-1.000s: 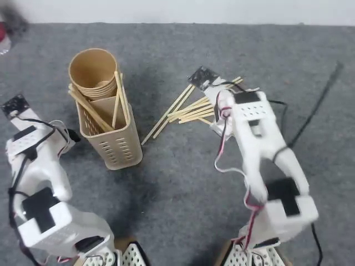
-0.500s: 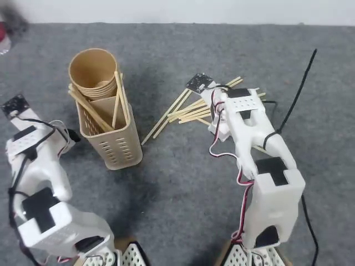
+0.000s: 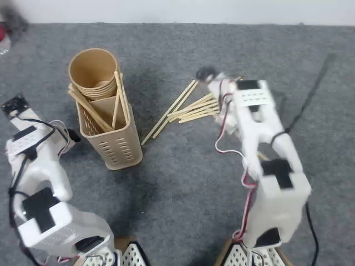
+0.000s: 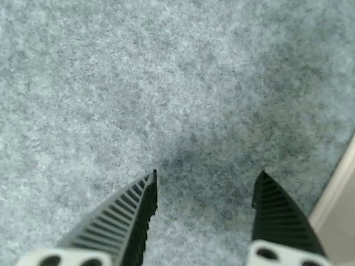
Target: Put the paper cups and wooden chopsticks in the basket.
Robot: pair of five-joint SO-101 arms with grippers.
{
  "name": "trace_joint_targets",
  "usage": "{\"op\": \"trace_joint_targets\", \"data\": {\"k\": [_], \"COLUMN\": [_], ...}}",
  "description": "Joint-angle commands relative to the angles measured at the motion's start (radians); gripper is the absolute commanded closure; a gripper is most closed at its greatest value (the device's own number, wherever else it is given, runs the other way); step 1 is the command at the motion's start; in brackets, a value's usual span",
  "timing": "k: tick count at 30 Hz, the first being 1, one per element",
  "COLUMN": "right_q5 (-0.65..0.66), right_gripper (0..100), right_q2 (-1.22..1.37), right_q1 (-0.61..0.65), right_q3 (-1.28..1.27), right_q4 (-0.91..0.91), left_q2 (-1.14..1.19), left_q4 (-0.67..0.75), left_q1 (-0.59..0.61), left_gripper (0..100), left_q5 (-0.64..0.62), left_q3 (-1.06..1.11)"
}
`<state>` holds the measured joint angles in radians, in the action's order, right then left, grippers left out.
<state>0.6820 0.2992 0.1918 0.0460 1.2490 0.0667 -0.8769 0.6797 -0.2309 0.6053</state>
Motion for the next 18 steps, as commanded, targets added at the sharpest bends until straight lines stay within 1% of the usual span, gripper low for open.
{"op": "trace_joint_targets", "data": {"k": [1,6,9,11,15,18], "right_q5": [0.005,0.003,-0.012,-0.072,-0.232,-0.295], "right_gripper": [99.1,99.1,99.1,99.1,99.1,99.1], "right_q2": [-0.242,-0.479,-0.590,-0.645,-0.657,-0.633], "right_q1": [-0.015,0.061,0.153,0.236,0.414,0.572], "right_q3": [0.118,0.127,0.127,0.127,0.103,0.048], "right_q4": [0.111,0.160,0.162,0.148,0.051,-0.128], "left_q2": [-0.032,-0.032,-0.032,-0.032,-0.032,-0.032], "left_q4": [-0.006,-0.006,-0.008,-0.008,-0.008,-0.008], "left_q1": [0.005,0.005,0.005,0.005,0.005,0.005], "left_gripper": [74,74,74,74,74,74], "left_q5": [0.008,0.008,0.008,0.008,0.008,0.008], "left_q3": [-0.008,-0.008,-0.008,-0.008,-0.008,-0.008]}}
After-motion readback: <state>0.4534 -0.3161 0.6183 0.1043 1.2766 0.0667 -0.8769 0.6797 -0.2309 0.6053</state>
